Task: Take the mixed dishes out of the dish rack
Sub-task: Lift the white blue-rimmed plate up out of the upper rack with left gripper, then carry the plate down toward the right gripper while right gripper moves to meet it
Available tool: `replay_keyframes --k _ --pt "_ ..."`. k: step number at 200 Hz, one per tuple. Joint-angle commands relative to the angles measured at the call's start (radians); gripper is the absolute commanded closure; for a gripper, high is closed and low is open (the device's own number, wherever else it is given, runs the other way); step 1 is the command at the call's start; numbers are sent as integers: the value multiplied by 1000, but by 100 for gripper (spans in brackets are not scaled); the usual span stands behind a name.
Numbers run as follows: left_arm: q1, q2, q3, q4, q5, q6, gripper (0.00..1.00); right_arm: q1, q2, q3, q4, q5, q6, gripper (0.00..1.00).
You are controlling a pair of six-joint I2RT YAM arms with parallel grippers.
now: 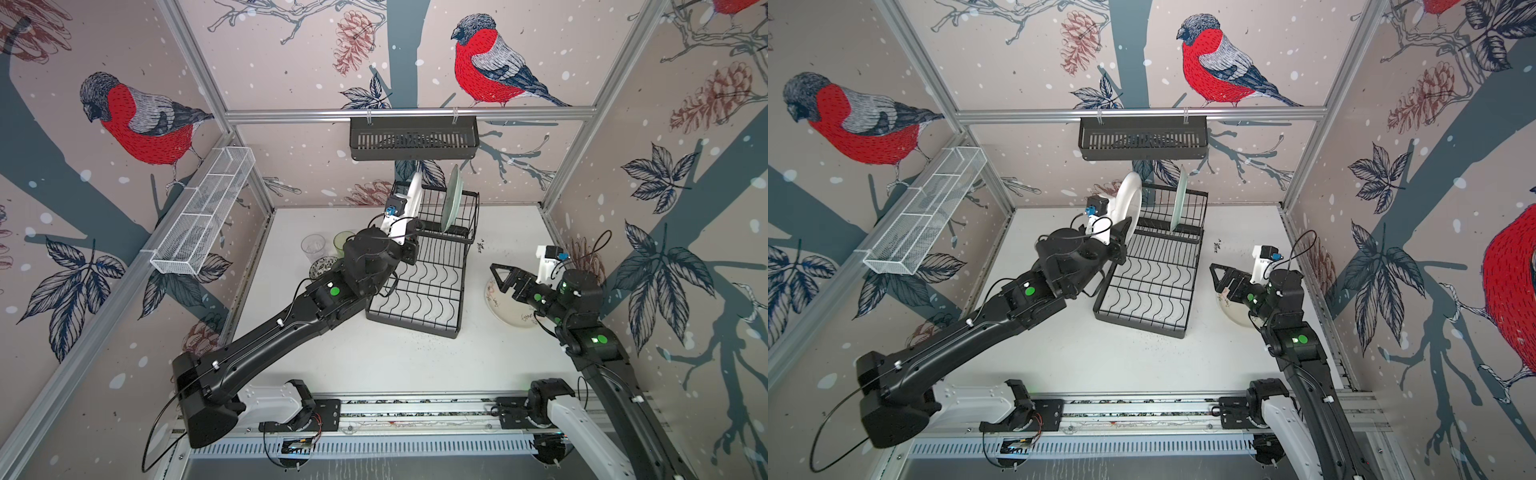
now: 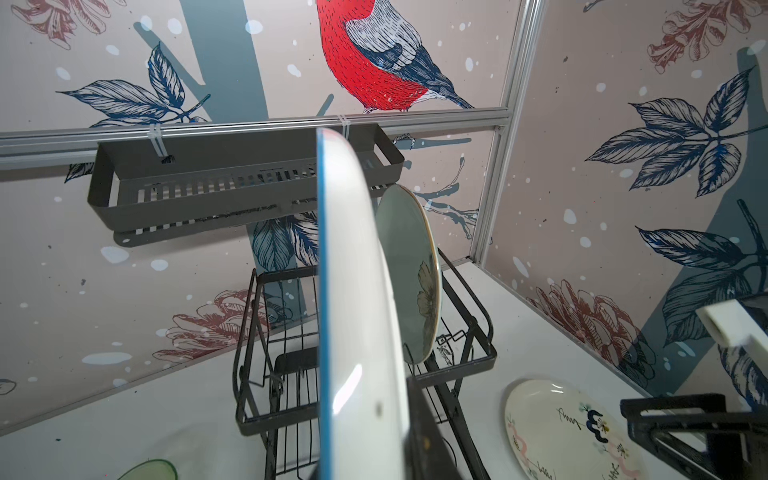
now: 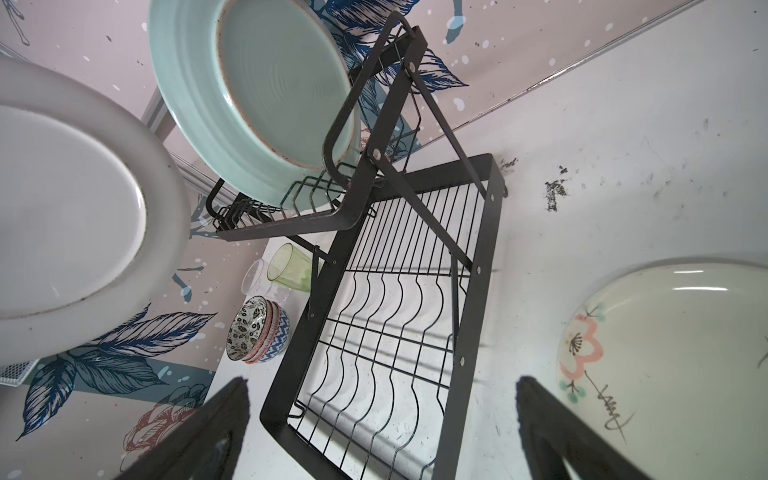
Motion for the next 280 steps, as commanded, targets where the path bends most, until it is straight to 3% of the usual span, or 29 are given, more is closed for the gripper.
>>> replay_keyframes --k 1,56,119,188,280 --pt "-2 -69 -67 154 45 -4 100 1 -16 -4 -15 1 23 0" --pt "-42 -151 -159 94 167 61 100 4 -42 -19 -11 -13 94 0" --pt "-93 -176 -244 98 196 106 100 5 -40 -19 -24 -46 132 1" --pt "-94 -219 -425 270 118 129 100 5 8 -52 43 -94 207 0" --pt "-93 -210 -554 396 297 192 100 13 35 -64 103 -103 277 0"
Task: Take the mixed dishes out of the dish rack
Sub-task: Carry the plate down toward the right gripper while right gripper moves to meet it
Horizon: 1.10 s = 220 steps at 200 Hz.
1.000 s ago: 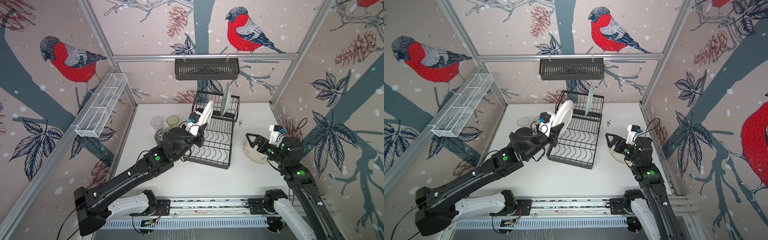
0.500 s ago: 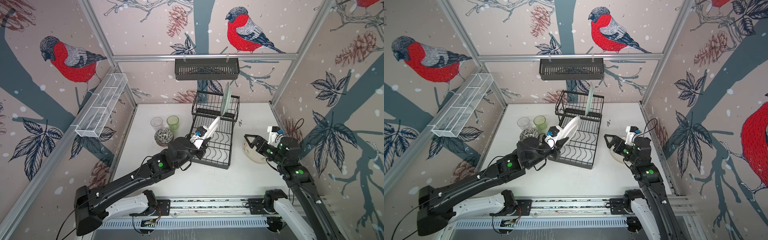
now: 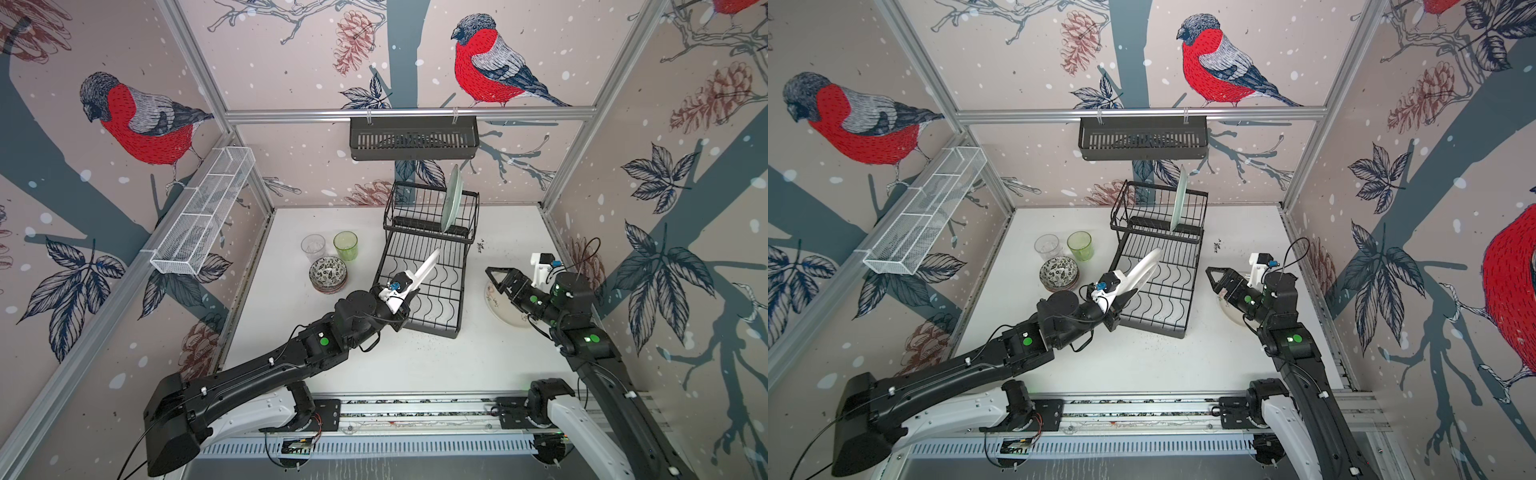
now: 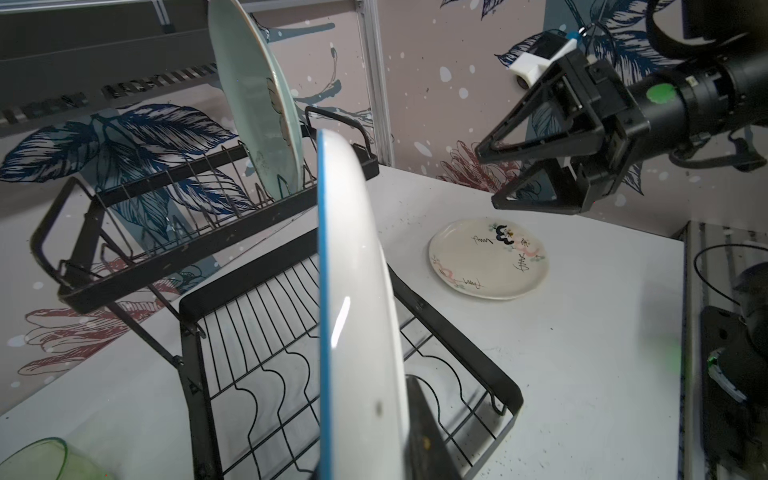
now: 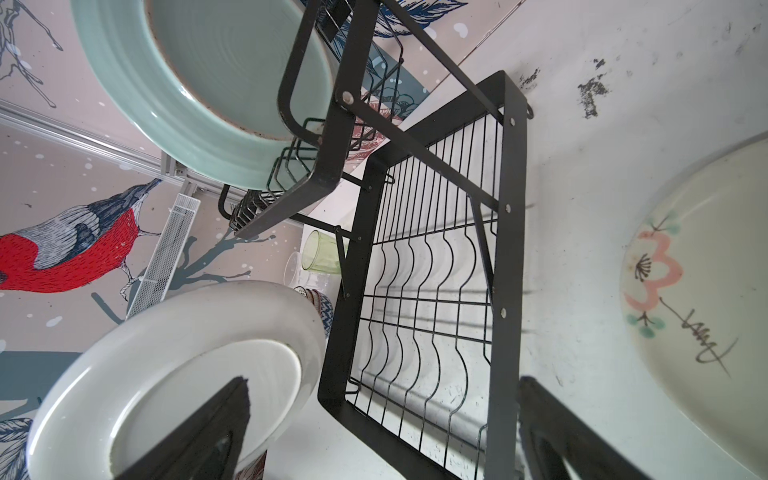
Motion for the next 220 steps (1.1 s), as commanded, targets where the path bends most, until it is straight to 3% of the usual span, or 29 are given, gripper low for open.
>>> replay_keyframes --k 1,41,142,170,187,220 --pt "-1 7 -10 210 49 27 100 4 15 2 47 -20 14 0" --pt "-1 42 -37 270 111 15 100 21 52 5 72 -36 27 0" --pt "-1 181 -8 327 135 4 100 52 172 57 87 -38 15 1" --pt "-3 214 8 330 122 10 100 61 185 69 77 -26 17 0" --pt "-5 234 22 312 105 29 100 86 190 95 24 39 12 0" --pt "-14 246 22 292 19 81 100 156 216 144 -6 98 24 0"
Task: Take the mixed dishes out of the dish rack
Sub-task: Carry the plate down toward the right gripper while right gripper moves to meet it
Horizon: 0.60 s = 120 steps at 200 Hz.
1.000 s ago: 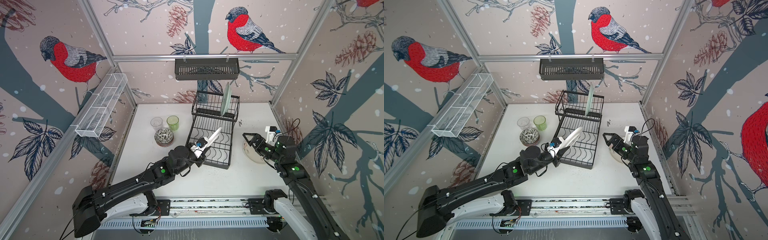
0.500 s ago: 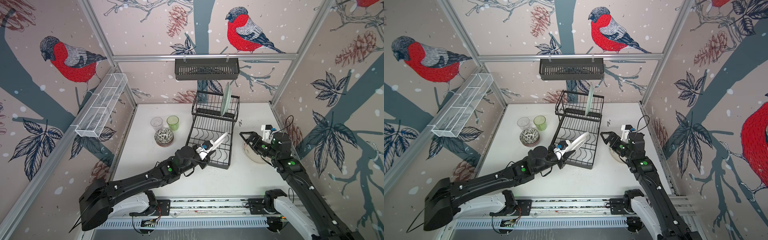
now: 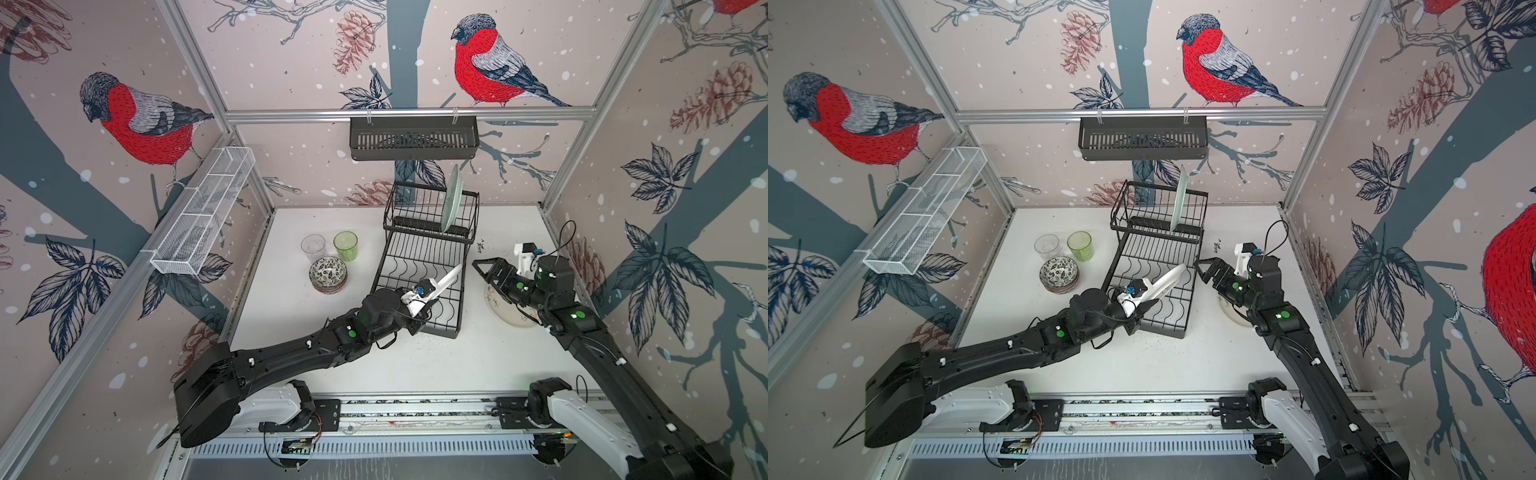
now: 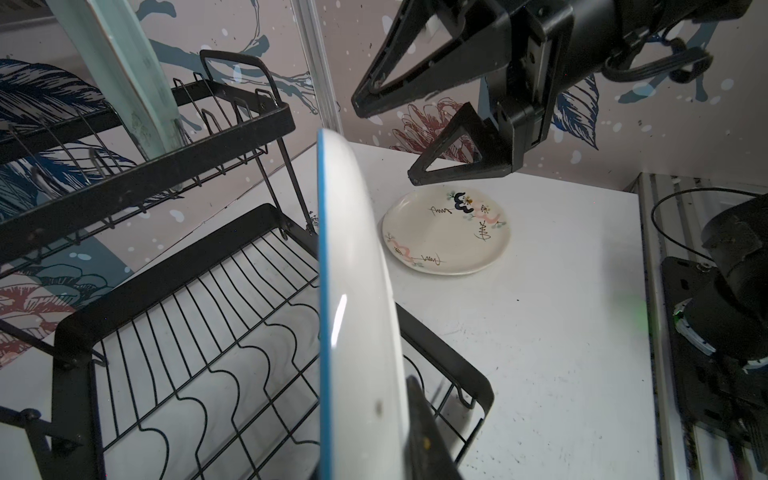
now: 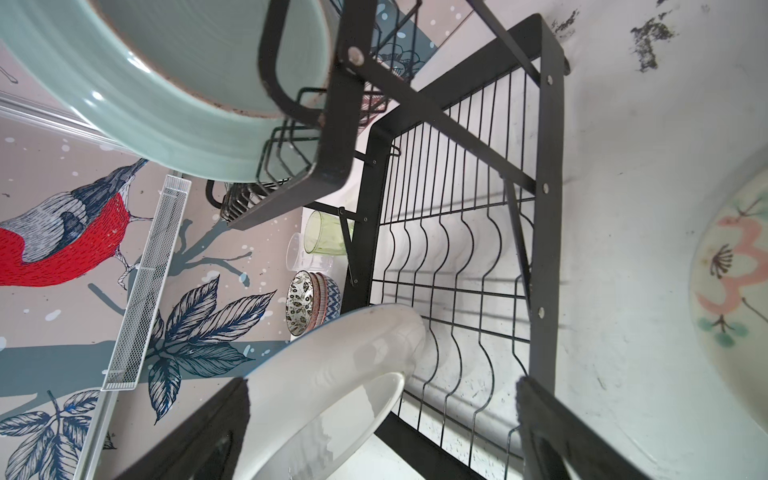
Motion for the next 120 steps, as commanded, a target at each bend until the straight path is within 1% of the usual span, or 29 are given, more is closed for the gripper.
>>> replay_keyframes --k 1,22,59,93,120 --pt "-3 0 9 128 -73 57 100 33 18 26 -19 62 6 0" --pt "-9 -1 -3 135 -94 73 100 81 45 38 3 73 36 1" --pt "-35 13 -26 165 -106 83 100 170 104 56 -8 144 65 1" --pt "-54 36 -31 160 -122 101 100 201 126 56 -10 162 104 1" --pt "-63 39 -43 197 -106 92 100 224 117 24 22 193 165 0"
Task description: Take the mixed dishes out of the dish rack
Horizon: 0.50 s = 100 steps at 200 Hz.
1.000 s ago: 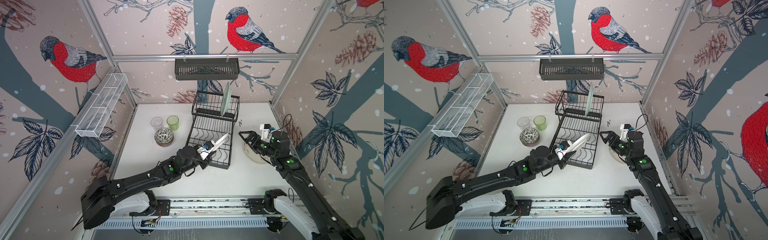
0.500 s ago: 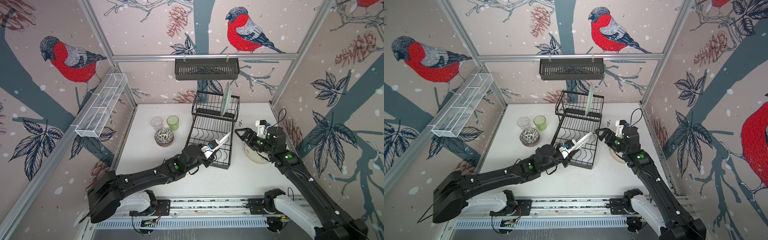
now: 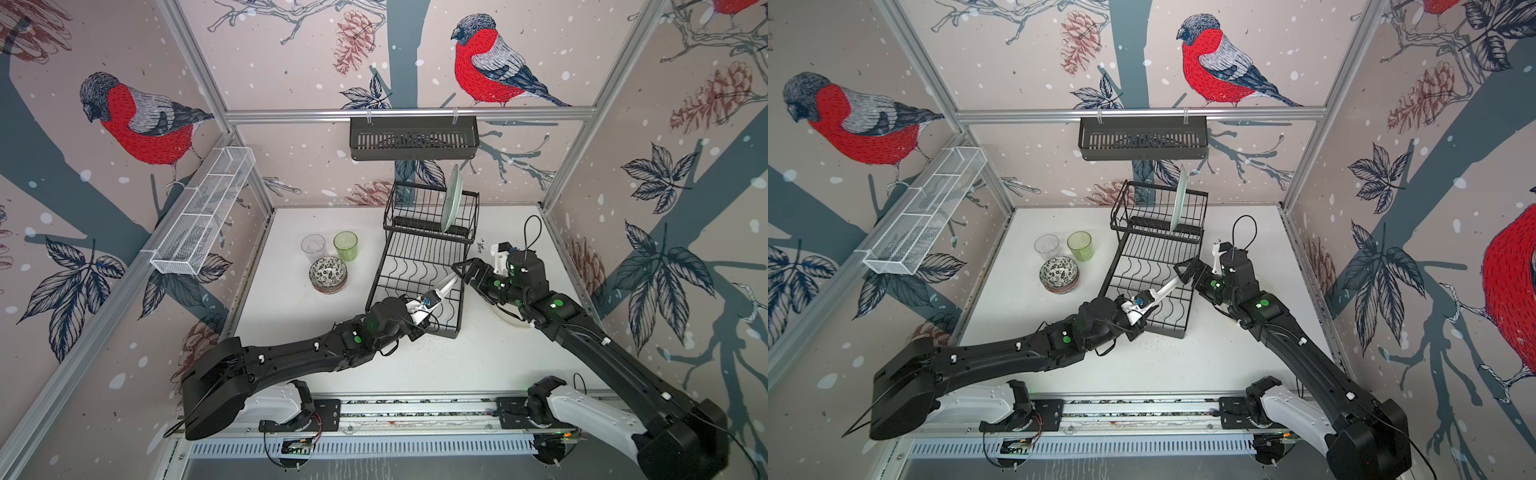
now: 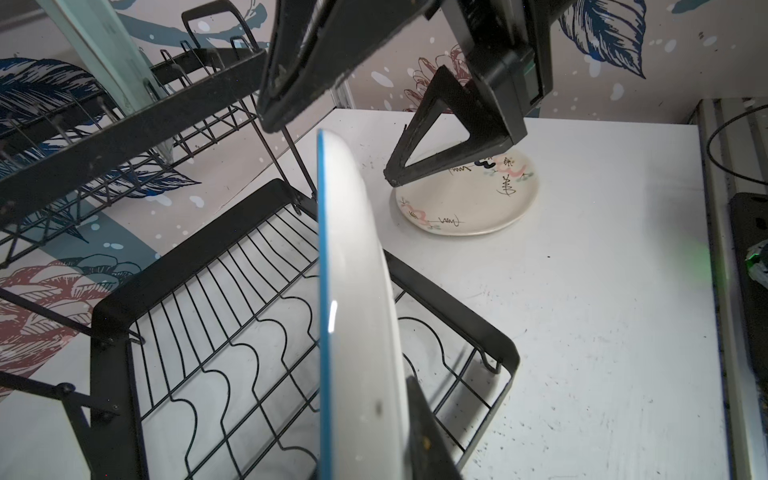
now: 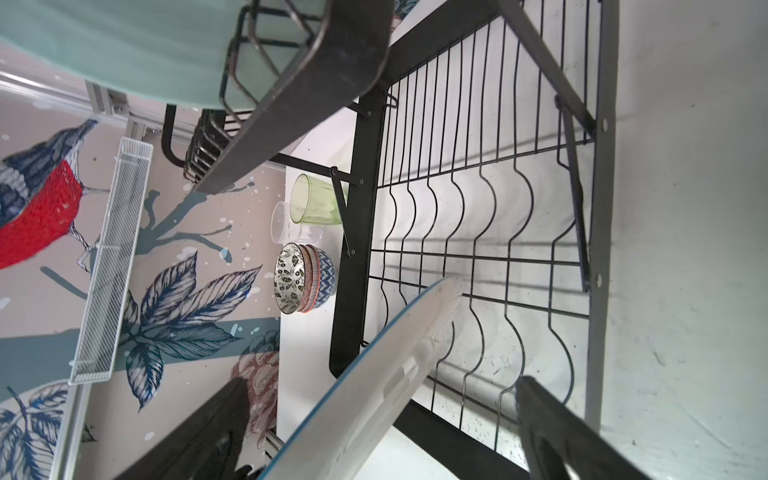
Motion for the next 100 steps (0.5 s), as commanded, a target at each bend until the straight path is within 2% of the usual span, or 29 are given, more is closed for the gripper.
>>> replay_keyframes --k 1,45,100 --pt "-7 -1 -4 191 1 15 100 17 -8 -20 35 41 70 0" --pt "-18 24 -4 225 -9 24 100 57 -34 -80 94 97 166 0" --pt "-38 77 15 256 -73 97 100 86 -39 -95 96 131 211 1"
